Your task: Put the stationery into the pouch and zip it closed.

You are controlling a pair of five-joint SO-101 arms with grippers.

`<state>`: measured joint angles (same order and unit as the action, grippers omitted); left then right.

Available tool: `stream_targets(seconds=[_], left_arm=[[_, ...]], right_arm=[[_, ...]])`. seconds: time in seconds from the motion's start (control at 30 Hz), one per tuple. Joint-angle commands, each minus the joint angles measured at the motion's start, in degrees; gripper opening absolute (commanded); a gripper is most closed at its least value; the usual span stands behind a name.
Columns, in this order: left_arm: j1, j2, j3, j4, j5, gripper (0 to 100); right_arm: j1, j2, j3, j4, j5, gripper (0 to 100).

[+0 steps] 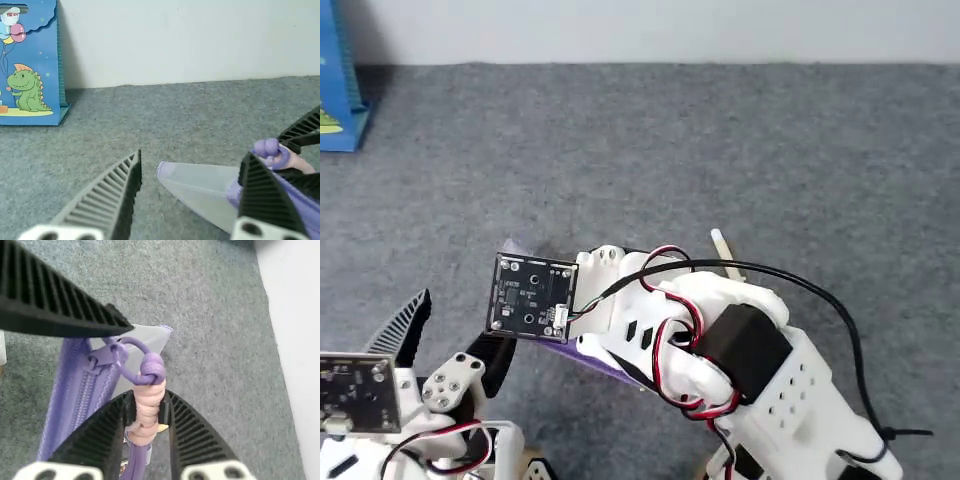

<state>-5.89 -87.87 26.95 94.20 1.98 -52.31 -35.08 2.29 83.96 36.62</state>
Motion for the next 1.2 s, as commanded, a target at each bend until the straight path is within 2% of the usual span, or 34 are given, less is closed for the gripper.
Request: stream_targets(seconds=[0.0,0.17,0.43,0.67,0.83,1.0,1.17], left_arm=[[0.62,1.05,-1.71,0.44,-0.79,30],[0.62,0.7,-0.75,0.44,-0.79,30],[0.62,0.7,-8.84,1.32,-0.7,30],[0.62,0.88,-9.19,3.87,-0.97,30],[0.62,0.97,-4.53,4.13,-4.4,30],[0.18,0.79,0.22,1.41,-4.48,30],[-5.45,0.97,4.18,-2.99,-4.57,30]], right_arm=[[-0.13,-2.07,-0.35,-0.84,-0.53,0.8],[-0.13,-2.07,-0.44,-0.57,-0.53,0.8],[-0.13,-2.07,-0.35,-0.57,-0.53,0.8],[-0.13,-2.07,-0.35,-0.57,-0.53,0.8],[-0.13,-2.15,-0.44,-0.57,-0.53,0.8],[-0.48,-2.15,-0.44,-0.57,-0.53,0.8],[-0.57,-2.33,-0.44,0.31,-0.44,0.8]])
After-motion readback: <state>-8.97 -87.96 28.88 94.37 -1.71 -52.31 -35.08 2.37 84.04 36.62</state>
